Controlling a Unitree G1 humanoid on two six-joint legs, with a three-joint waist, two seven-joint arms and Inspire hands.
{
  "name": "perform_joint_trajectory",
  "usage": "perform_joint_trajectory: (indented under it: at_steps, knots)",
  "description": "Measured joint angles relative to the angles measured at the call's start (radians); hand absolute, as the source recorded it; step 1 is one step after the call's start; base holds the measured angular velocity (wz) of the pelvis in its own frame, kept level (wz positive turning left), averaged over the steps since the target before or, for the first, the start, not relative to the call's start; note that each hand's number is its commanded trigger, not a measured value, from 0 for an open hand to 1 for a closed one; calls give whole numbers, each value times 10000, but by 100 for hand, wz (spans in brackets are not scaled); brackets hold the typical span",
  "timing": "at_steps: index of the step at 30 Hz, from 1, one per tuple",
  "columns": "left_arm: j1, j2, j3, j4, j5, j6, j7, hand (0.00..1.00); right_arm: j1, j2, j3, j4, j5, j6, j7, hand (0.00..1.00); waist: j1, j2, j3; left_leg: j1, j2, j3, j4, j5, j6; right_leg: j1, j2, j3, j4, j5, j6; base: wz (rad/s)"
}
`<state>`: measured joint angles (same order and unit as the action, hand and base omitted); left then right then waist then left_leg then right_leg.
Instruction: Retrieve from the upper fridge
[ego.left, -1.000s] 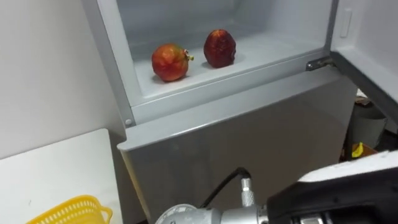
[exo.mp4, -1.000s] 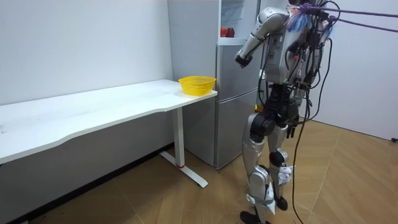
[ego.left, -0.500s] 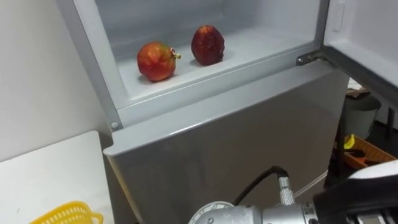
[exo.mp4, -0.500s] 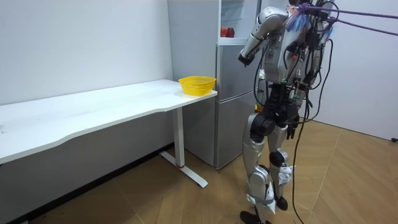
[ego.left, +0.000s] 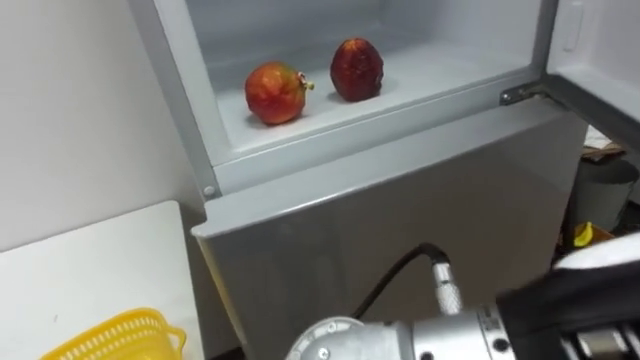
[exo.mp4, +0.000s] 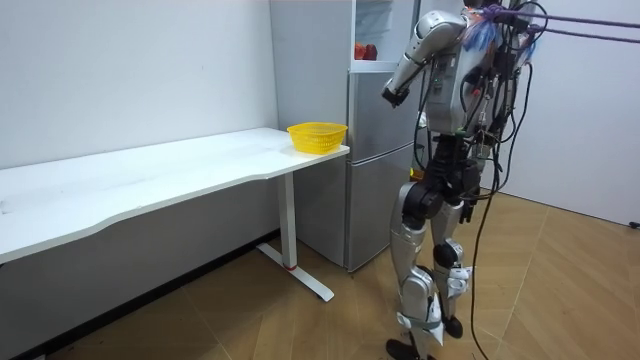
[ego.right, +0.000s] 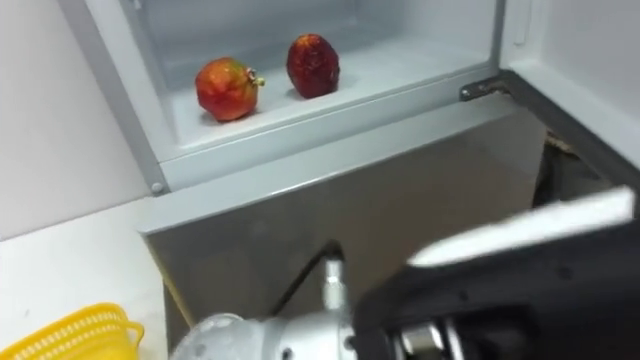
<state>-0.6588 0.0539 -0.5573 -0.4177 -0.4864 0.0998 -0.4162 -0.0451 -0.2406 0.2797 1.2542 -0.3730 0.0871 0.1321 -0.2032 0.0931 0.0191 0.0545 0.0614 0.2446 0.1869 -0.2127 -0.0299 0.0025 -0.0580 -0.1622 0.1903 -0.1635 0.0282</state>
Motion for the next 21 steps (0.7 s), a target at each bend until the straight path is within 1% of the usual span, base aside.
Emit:
perform_joint_trajectory:
  at_steps: [1,2,3,4,5,6,7,8,9,10,11,12,13,14,15,16,17,18,20,21]
  knots:
    - [121,84,169,-151,175,-40,116,0,41,3,-1,0,3,-7,-19,0,77,-29,-10,2,0,-26,-1,0,0,4,2,-8,0,0,0,0]
    - [314,210,494,-395,502,-76,221,0,122,42,-94,4,15,-8,-102,0,273,-108,-21,10,1,-48,-1,1,-1,24,3,-35,-4,-2,-2,4]
    - [412,249,661,-474,622,-87,260,0,164,61,-112,-11,15,-4,-132,0,401,-152,-27,33,1,-40,-7,2,-1,34,6,-32,0,-3,-5,-5]
    - [708,447,1068,-588,676,-146,387,0,286,113,-284,-31,15,-40,-186,0,718,-277,-36,118,9,-57,-24,3,-1,91,22,18,3,-5,-9,-8]
    - [1221,627,1624,-717,680,-234,559,0,344,133,-459,-16,14,-76,-217,0,873,-373,-57,186,9,-97,-25,3,-1,177,25,12,-23,-8,-13,-10]
    - [1529,703,1914,-796,680,-251,694,0,375,135,-590,-4,12,-85,-242,0,964,-423,-89,203,9,-101,-38,3,-1,184,27,13,-26,-9,-14,0]
    - [2101,926,2437,-985,680,-252,1051,0,384,137,-800,71,19,-101,-341,0,1065,-524,-139,186,10,-119,-40,3,-1,186,33,0,-43,-9,-15,7]
    - [2438,1136,2975,-1090,675,-251,1302,0,430,139,-990,122,20,-139,-468,0,1217,-598,-150,181,10,-119,-39,3,-1,198,35,-37,-42,-9,-15,13]
    - [2664,1175,3584,-1107,678,-261,1544,0,514,183,-1184,122,17,-149,-569,0,1431,-680,-175,183,18,-136,-36,3,-1,230,38,-87,-43,-10,-16,14]
    - [2759,1182,3877,-1107,677,-286,1740,0,560,222,-1284,119,17,-161,-601,0,1509,-750,-191,189,20,-181,-36,3,-1,264,38,-128,-52,-9,-15,19]
    - [2988,1238,4370,-1101,690,-418,2172,0,676,326,-1510,125,15,-231,-686,0,1565,-862,-195,222,19,-313,-34,2,-1,375,38,-242,-75,-9,-15,28]
    - [3307,1248,4835,-1096,690,-618,2614,0,720,430,-1716,225,18,-272,-819,0,1568,-925,-187,281,17,-373,-34,2,-1,514,36,-330,-114,-9,-15,30]
    - [3485,1250,5049,-1094,684,-681,2845,0,758,479,-1814,259,19,-312,-883,0,1580,-942,-201,293,10,-393,-34,2,-1,558,33,-344,-154,-9,-15,16]
    - [3829,1236,5524,-1099,732,-758,3190,0,910,567,-2048,231,-48,-338,-977,0,1775,-930,-198,370,-3,-418,-34,2,-1,631,28,-328,-198,-9,-15,-4]
    - [4171,1236,6024,-1100,897,-769,3459,0,1072,621,-2269,121,-116,-349,-1031,0,1895,-876,-184,426,-4,-430,-33,2,-1,660,25,-308,-201,-9,-15,-7]
    - [4313,1233,6243,-1099,910,-770,3626,0,1095,626,-2319,59,-130,-367,-1061,0,1934,-841,-189,437,-5,-432,-33,1,-1,657,24,-316,-197,-9,-15,-6]
    - [4523,1226,6633,-1100,899,-773,4016,0,1235,615,-2363,-48,-125,-429,-1109,0,2059,-761,-226,436,-4,-413,-33,2,-1,643,25,-314,-188,-9,-15,0]
    - [4595,1226,6798,-1100,910,-782,4203,0,1262,603,-2363,-49,-131,-422,-1131,0,2109,-723,-230,435,-2,-432,-33,2,-1,649,29,-306,-185,-9,-15,4]
    - [4821,1223,7431,-1101,1081,-892,4907,0,1284,589,-2468,-48,-166,-422,-1162,0,2198,-633,-276,434,-11,-569,-55,2,-1,701,28,-384,-174,-13,-16,11]
    - [4857,1223,7658,-1101,1103,-979,5295,0,1331,585,-2509,-49,-170,-428,-1162,0,2237,-619,-284,461,-12,-589,-53,2,-1,726,25,-414,-181,-17,-19,12]
